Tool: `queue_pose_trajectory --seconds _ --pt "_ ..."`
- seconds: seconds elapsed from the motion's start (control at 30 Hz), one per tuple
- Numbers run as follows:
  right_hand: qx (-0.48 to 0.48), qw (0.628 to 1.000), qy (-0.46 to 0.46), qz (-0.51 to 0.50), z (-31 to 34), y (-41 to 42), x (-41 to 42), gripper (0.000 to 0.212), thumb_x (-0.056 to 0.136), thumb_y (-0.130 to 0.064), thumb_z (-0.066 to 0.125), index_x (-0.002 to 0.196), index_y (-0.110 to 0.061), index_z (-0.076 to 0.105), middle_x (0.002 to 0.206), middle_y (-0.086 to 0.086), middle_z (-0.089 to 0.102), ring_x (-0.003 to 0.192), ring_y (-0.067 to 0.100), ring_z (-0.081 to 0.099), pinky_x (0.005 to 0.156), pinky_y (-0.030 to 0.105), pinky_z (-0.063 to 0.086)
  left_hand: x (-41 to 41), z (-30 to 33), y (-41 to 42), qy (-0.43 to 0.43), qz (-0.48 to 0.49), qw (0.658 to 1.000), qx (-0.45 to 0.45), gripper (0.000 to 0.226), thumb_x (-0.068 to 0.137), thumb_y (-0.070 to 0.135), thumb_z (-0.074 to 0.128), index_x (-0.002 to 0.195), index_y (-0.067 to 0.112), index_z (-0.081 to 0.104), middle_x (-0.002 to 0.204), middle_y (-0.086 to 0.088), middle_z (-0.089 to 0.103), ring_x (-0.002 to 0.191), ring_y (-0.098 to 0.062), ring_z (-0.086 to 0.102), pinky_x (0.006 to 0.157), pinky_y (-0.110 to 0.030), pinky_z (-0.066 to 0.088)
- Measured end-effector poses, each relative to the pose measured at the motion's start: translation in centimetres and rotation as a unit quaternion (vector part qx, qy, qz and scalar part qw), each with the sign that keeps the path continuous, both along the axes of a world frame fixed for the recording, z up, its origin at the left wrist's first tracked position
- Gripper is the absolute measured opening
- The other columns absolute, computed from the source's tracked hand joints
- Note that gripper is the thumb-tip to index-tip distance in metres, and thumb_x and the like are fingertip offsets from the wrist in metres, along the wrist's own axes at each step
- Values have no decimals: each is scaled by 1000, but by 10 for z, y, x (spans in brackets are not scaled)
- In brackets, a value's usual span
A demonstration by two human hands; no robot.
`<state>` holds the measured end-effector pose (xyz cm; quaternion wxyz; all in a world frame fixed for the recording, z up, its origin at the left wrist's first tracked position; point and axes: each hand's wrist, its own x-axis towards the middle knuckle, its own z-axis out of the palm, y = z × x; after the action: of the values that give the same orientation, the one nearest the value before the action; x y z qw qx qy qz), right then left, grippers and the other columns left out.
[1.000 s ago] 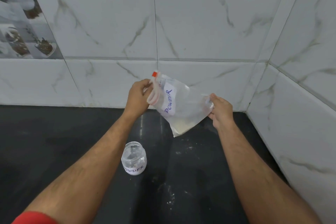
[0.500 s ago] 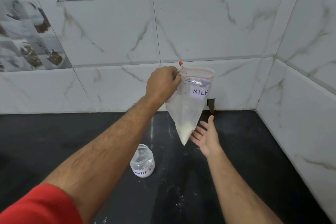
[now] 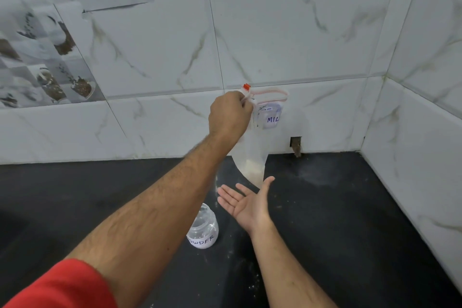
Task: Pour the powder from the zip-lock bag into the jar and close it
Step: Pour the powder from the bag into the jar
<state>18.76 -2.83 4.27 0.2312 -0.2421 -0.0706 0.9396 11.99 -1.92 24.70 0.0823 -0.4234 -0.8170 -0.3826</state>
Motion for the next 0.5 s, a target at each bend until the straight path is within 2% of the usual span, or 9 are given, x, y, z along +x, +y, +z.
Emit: queue_pose_trajectory --seconds 0.07,0.17,0.23,0.37,0.5 --pt "-29 998 48 -38 4 3 -7 121 66 -96 39 153 -11 29 136 39 53 114 52 64 93 59 55 -4 -2 -4 -24 -5 1000 8 39 92 23 55 56 17 40 51 4 41 51 -15 39 47 -28 25" --pt "-28 989 63 -129 13 15 -8 115 71 -96 36 141 -5 49 128 35 62 113 48 66 96 56 55 -14 -6 -17 -61 -26 997 28 39 87 20 58 55 15 35 50 3 32 49 -15 28 48 -28 22" --pt "-4 982 62 -180 20 27 -4 100 78 -91 37 134 -12 61 126 27 68 112 43 67 99 55 53 -25 -13 -31 -90 -57 993 44 43 87 21 61 55 16 33 51 4 27 50 -14 24 49 -29 20" --pt "68 975 68 -201 28 53 7 75 90 -77 42 132 -19 65 128 16 70 119 40 65 98 53 53 -50 -38 -66 -142 -96 983 71 38 93 26 63 65 1 55 53 7 36 53 -11 30 52 -28 24" --pt "127 965 87 -211 34 68 13 56 99 -57 44 116 -15 76 127 16 70 127 38 58 105 54 45 -70 -64 -97 -162 -114 976 88 30 92 25 63 71 5 58 61 4 46 59 -11 36 56 -29 29"
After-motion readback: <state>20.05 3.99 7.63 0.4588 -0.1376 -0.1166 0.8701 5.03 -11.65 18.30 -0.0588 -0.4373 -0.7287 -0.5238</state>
